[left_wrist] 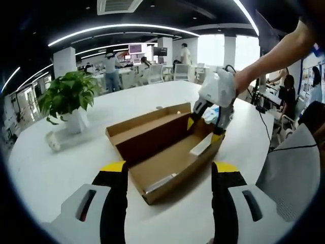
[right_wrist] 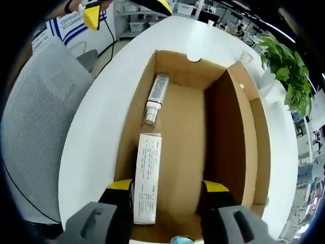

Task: Operate the shoe box by opening the lid, removing the specified soft item, and placing it in the target area until the item is outside and the box remains undamaged.

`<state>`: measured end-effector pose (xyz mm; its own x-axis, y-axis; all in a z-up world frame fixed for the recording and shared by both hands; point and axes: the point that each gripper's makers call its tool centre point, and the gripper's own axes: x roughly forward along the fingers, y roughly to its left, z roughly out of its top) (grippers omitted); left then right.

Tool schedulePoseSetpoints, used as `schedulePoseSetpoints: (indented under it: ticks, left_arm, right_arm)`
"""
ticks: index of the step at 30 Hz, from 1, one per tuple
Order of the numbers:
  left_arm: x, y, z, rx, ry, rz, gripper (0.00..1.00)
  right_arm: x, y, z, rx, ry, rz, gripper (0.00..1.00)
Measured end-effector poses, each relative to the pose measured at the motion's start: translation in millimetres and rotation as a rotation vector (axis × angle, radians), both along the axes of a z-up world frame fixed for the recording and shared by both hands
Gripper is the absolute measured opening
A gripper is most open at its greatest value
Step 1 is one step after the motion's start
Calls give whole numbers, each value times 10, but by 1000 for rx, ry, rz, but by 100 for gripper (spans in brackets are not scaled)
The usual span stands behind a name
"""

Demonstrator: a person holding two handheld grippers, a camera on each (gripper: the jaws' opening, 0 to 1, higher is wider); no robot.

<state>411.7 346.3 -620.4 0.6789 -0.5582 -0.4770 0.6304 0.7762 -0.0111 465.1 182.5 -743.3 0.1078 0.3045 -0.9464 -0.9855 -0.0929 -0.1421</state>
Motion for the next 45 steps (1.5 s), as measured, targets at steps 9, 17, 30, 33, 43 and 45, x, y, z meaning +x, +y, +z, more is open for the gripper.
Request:
schedulePoseSetpoints:
  ticks: [9,17,30,33,43,45]
  left_arm:
    - [-24,36,-39,0,13,5,66]
    - [-49,38,-65,-5,25,5,66]
    - [-69,-6,-70,-5,26,-5,66]
    - [-77,-6,-74,-4,28,-7,66]
    - [-79,-4,-51,-8,25,-2,66]
    - [-74,-4,-43,-7,23,-1,66]
  right_arm:
    - [-21,32,-119,-28,10,-3,35]
    - [-170,49,-170,-32,57,3,22]
    - [-203,55,-117,-17,46,3,16]
    - [-172,50,-102,-16,29,3,15]
    - [-183,101,37,26,26,-11,15]
    - [-184,108,78,33,20,-12,15]
